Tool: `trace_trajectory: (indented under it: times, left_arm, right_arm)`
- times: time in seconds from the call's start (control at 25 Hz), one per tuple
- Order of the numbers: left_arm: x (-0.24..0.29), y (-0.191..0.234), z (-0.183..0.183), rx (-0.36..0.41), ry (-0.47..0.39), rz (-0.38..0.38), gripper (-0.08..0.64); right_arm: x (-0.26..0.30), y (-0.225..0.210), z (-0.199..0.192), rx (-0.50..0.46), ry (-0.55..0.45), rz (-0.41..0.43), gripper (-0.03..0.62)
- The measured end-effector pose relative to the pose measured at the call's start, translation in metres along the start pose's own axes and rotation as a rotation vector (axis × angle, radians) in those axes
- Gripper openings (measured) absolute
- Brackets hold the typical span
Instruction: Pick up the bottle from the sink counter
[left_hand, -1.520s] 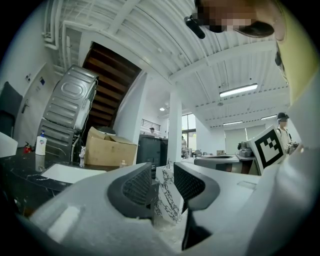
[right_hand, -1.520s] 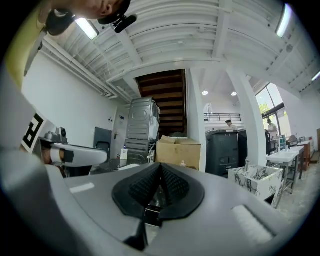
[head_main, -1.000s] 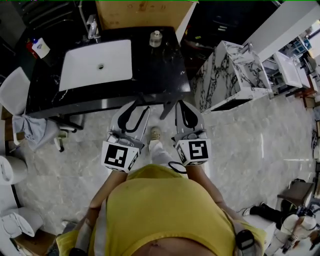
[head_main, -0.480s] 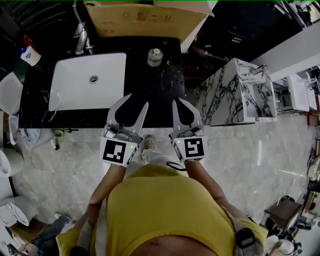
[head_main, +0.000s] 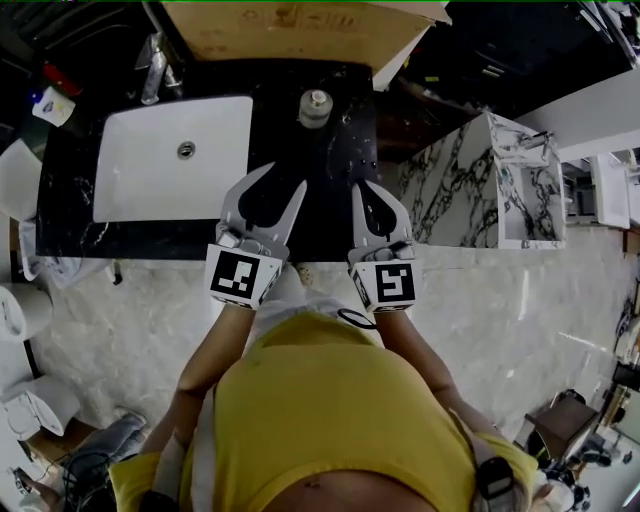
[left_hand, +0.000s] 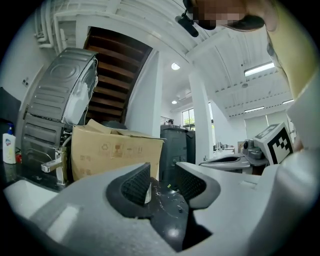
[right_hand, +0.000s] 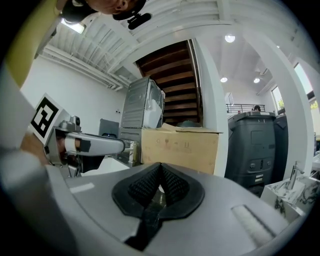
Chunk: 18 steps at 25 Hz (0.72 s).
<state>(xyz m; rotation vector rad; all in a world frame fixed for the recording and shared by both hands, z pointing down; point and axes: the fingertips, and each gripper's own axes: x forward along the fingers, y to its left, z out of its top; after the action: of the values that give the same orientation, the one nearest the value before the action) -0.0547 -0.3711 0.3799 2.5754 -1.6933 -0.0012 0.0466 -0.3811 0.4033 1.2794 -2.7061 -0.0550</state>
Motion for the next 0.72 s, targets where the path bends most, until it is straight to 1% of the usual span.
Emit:
trace_trajectory:
  times: [0.08,0.28,0.36,0.44,0.72]
  left_arm:
    - [0.009,0.002,-0.006,0.002,0.015,-0.013,0.160]
    - [0.031,0.015,-0.010,0.006,-0.007,-0.021,0.169]
    - [0.040,0.020,-0.015,0.005,0.007,-0.032,0.172]
    - [0.050,0.023,-0.021,0.004,0.018,-0.049,0.194]
    - [0.078,0.033,-0.045,-0.004,0.048,-0.099,0.219]
  right_arm:
    - [0.006,-0.004,-0.002,-0.002,0.002,0.000,0.002]
    - [0.028,-0.009,-0.001,0.015,-0.005,-0.001,0.002]
    - [0.036,-0.011,0.000,0.035,-0.003,-0.005,0.002]
    - [0.044,-0.013,-0.001,0.048,-0.002,-0.010,0.002]
    - [0.061,-0.019,-0.020,0.057,0.028,-0.029,0.002]
